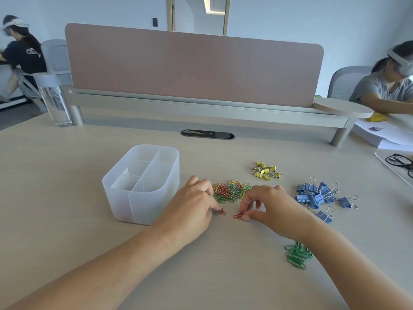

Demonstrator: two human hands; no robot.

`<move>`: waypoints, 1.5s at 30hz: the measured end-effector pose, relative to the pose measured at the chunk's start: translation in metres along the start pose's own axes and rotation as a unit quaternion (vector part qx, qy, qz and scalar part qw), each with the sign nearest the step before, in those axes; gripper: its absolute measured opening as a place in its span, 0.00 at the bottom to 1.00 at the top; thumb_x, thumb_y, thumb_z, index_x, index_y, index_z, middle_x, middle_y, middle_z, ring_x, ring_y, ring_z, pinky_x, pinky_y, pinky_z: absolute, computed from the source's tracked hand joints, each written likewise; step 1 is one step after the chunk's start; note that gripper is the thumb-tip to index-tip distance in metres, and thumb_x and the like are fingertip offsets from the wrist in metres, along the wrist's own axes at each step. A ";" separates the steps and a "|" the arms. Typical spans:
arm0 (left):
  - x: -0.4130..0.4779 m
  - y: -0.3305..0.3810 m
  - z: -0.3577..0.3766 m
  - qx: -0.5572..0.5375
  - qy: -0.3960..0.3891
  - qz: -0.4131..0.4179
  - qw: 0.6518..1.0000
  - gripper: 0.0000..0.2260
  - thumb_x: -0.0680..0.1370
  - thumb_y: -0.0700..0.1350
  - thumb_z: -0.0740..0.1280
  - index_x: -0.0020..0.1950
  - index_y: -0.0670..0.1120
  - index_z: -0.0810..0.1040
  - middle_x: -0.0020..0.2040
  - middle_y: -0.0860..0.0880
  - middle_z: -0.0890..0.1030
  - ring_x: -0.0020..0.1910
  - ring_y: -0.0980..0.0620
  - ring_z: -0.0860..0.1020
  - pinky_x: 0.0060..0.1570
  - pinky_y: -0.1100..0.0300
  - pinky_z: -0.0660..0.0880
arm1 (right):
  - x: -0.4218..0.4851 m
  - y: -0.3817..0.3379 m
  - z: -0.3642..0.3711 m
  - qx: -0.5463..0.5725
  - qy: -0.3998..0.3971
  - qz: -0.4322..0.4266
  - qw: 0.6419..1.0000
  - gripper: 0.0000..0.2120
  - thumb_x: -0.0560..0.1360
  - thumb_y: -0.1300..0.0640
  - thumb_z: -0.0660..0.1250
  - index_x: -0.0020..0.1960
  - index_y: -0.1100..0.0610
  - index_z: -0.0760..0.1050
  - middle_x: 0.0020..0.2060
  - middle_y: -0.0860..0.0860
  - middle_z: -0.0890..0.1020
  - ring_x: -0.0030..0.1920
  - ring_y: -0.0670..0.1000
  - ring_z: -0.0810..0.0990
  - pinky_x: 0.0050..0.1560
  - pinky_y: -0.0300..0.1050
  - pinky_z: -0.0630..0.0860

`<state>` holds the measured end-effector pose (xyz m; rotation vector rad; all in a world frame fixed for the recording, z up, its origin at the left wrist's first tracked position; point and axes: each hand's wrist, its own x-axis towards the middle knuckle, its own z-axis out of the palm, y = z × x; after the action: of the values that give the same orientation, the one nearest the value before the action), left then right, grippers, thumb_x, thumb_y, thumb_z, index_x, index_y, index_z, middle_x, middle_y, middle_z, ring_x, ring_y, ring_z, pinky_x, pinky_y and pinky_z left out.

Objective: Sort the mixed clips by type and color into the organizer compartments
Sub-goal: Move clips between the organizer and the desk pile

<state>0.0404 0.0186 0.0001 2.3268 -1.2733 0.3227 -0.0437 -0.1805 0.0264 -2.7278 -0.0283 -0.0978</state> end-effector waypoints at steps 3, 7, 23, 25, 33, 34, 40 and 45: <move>0.000 0.004 0.000 -0.010 0.004 0.015 1.000 0.16 0.75 0.36 0.65 0.52 0.55 0.85 0.45 0.55 0.72 0.48 0.56 0.64 0.48 0.67 0.66 | 0.000 0.000 0.000 -0.009 0.000 -0.007 1.000 0.03 0.72 0.51 0.73 0.44 0.45 0.80 0.41 0.39 0.79 0.43 0.43 0.74 0.50 0.37 0.62; 0.005 0.005 0.000 -0.015 0.025 0.009 1.000 0.08 0.78 0.41 0.68 0.53 0.50 0.84 0.47 0.55 0.72 0.51 0.55 0.65 0.51 0.70 0.62 | 0.000 -0.001 -0.001 -0.023 -0.007 -0.007 1.000 0.03 0.73 0.52 0.71 0.45 0.44 0.78 0.41 0.39 0.78 0.44 0.43 0.75 0.52 0.38 0.64; 0.003 0.010 0.002 -0.028 -0.034 0.021 0.999 0.07 0.79 0.49 0.67 0.53 0.56 0.84 0.47 0.59 0.70 0.51 0.56 0.63 0.52 0.65 0.65 | -0.001 -0.002 -0.003 -0.023 -0.009 -0.004 1.000 0.05 0.73 0.57 0.70 0.44 0.46 0.79 0.41 0.41 0.79 0.44 0.45 0.76 0.49 0.39 0.65; 0.005 0.009 0.003 -0.022 -0.032 0.017 0.999 0.06 0.78 0.49 0.68 0.53 0.55 0.83 0.48 0.58 0.70 0.52 0.56 0.64 0.53 0.68 0.63 | -0.001 -0.002 -0.002 -0.025 -0.009 -0.006 1.000 0.06 0.74 0.58 0.70 0.45 0.46 0.79 0.42 0.41 0.78 0.44 0.45 0.76 0.49 0.39 0.64; 0.008 0.005 0.008 0.000 -0.040 0.029 0.999 0.06 0.78 0.49 0.69 0.54 0.55 0.79 0.53 0.58 0.69 0.53 0.57 0.61 0.58 0.61 0.66 | 0.001 -0.002 0.000 -0.059 -0.016 -0.034 0.998 0.06 0.76 0.59 0.67 0.48 0.48 0.76 0.42 0.38 0.72 0.46 0.44 0.71 0.50 0.39 0.65; 0.009 0.005 0.009 0.001 -0.041 0.030 0.999 0.05 0.78 0.48 0.69 0.53 0.55 0.79 0.53 0.58 0.69 0.53 0.57 0.61 0.58 0.58 0.67 | 0.001 -0.003 0.000 -0.076 -0.019 -0.038 0.996 0.06 0.76 0.59 0.66 0.49 0.48 0.76 0.43 0.39 0.72 0.47 0.44 0.70 0.51 0.39 0.65; 0.014 0.006 0.012 0.046 -0.027 0.078 0.996 0.03 0.76 0.46 0.70 0.48 0.49 0.79 0.51 0.53 0.73 0.52 0.49 0.69 0.50 0.49 0.74 | 0.005 -0.007 0.005 -0.177 -0.033 -0.043 0.983 0.07 0.79 0.57 0.62 0.53 0.46 0.74 0.53 0.44 0.75 0.55 0.46 0.75 0.56 0.40 0.67; 0.013 0.003 0.017 0.067 -0.015 0.105 0.992 0.03 0.77 0.44 0.70 0.46 0.48 0.77 0.48 0.51 0.75 0.49 0.47 0.70 0.43 0.48 0.76 | 0.004 -0.011 0.006 -0.225 -0.022 -0.052 0.973 0.09 0.79 0.59 0.59 0.57 0.49 0.73 0.55 0.46 0.75 0.54 0.49 0.76 0.55 0.42 0.68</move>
<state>0.0446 -0.0009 -0.0082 2.3181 -1.5589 0.4545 -0.0399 -0.1681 0.0256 -3.1825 -0.1822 -0.0825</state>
